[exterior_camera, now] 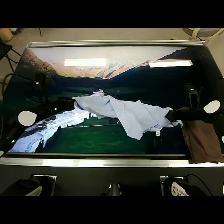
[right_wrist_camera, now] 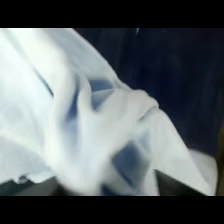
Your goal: Fold the shirts.
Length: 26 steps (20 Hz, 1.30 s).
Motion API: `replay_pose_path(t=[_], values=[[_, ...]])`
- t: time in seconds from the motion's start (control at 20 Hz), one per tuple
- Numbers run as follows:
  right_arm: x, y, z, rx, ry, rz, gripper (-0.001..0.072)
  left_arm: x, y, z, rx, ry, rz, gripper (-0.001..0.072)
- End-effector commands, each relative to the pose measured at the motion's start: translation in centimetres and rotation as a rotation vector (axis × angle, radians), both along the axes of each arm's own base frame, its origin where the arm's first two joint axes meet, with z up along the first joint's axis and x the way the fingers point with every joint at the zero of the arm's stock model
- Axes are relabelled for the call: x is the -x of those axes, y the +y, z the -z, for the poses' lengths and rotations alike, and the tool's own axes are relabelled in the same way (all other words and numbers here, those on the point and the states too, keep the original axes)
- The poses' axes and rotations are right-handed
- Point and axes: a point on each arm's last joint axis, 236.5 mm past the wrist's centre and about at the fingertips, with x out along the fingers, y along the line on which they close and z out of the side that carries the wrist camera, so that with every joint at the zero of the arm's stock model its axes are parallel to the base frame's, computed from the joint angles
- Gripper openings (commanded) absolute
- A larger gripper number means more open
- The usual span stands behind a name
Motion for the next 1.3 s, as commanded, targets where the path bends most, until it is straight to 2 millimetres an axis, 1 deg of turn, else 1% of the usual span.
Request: replay_pose_path(t=[0.0,0.05,0.1,0.15,0.2,0.25,0.3,0.4,0.45,0.5,0.55,0.6,0.65,0.7,0.85,0.9,0.95,1.0,1.05,1.1,1.15,1.2,1.25], values=[[-2.4,0.5,-0.9,-0.017,-0.049,-0.053,0.0648,0.0,0.0,2.5,0.006,0.059,-0.025,0.003],[-2.7,0.7,-3.0,-0.018,-0.061,-0.085,0.0648,0.0,0.0,2.4,0.006,0.058,-0.024,0.003],[-2.8,1.5,-5.5,-0.04,-0.068,-0.12,0.0647,0.1,0.0,2.4,0.006,0.063,-0.02,0.003],[-2.1,2.7,-7.5,-0.084,-0.055,-0.16,0.0646,0.3,-0.1,2.6,0.005,0.071,-0.015,0.003],[-1.0,4.3,-8.8,-0.137,-0.032,-0.201,0.0646,0.5,-0.2,2.7,0.004,0.082,-0.009,0.003],[0.3,5.2,-8.8,-0.169,0.002,-0.227,0.0646,0.8,-0.3,3.0,0.002,0.096,-0.002,0.003],[2.1,6.0,-7.5,-0.177,0.071,-0.262,0.0646,1.1,-0.4,3.2,0.0,0.112,0.008,0.003],[6.1,9.1,-3.3,-0.215,0.223,-0.336,0.0645,1.9,-0.6,3.7,-0.004,0.146,0.027,0.003],[8.4,11.1,-0.3,-0.228,0.292,-0.362,0.0646,2.5,-0.8,4.1,-0.007,0.172,0.042,0.003],[9.9,12.7,2.2,-0.227,0.326,-0.374,0.0646,3.1,-0.9,4.3,-0.009,0.195,0.057,0.003],[10.7,13.7,4.6,-0.207,0.324,-0.372,0.0646,3.8,-1.1,4.4,-0.012,0.216,0.074,0.003],[11.2,14.5,6.0,-0.211,0.332,-0.341,0.0647,4.3,-1.2,4.3,-0.013,0.229,0.087,0.003],[11.3,15.0,7.0,-0.231,0.342,-0.296,0.0645,4.7,-1.2,4.0,-0.012,0.232,0.097,0.0029],[11.1,15.6,7.2,-0.267,0.344,-0.265,0.0641,4.8,-1.3,3.5,-0.014,0.218,0.105,0.003],[8.7,16.4,7.8,-0.32,0.292,-0.173,0.0632,4.6,-1.2,2.3,-0.006,0.181,0.098,0.0029],[8.2,16.7,7.8,-0.343,0.285,-0.147,0.0599,4.6,-1.2,2.3,-0.005,0.18,0.098,0.0029],[7.7,17.1,7.6,-0.371,0.272,-0.126,0.0375,4.6,-1.2,2.3,-0.006,0.179,0.099,0.0029],[7.4,17.3,7.1,-0.387,0.267,-0.124,0.0016,4.4,-0.9,2.0,-0.019,0.165,0.097,0.0029],[7.1,17.6,6.2,-0.392,0.256,-0.162,0.0026,3.9,-0.4,0.9,-0.022,0.138,0.086,0.0029],[6.5,17.7,4.3,-0.387,0.214,-0.256,0.0026,2.9,0.3,-1.2,-0.011,0.088,0.062,0.0029],[5.5,17.1,1.8,-0.361,0.157,-0.341,0.0026,1.7,1.4,-4.3,0.0,0.019,0.03,0.0029],[3.9,15.5,-1.8,-0.309,0.081,-0.387,0.0026,0.6,2.9,-8.8,0.017,-0.08,-0.012,0.0029],[1.8,13.2,-6.2,-0.242,-0.03,-0.389,0.0026,-0.1,4.7,-13.7,0.03,-0.187,-0.06,0.0029]])
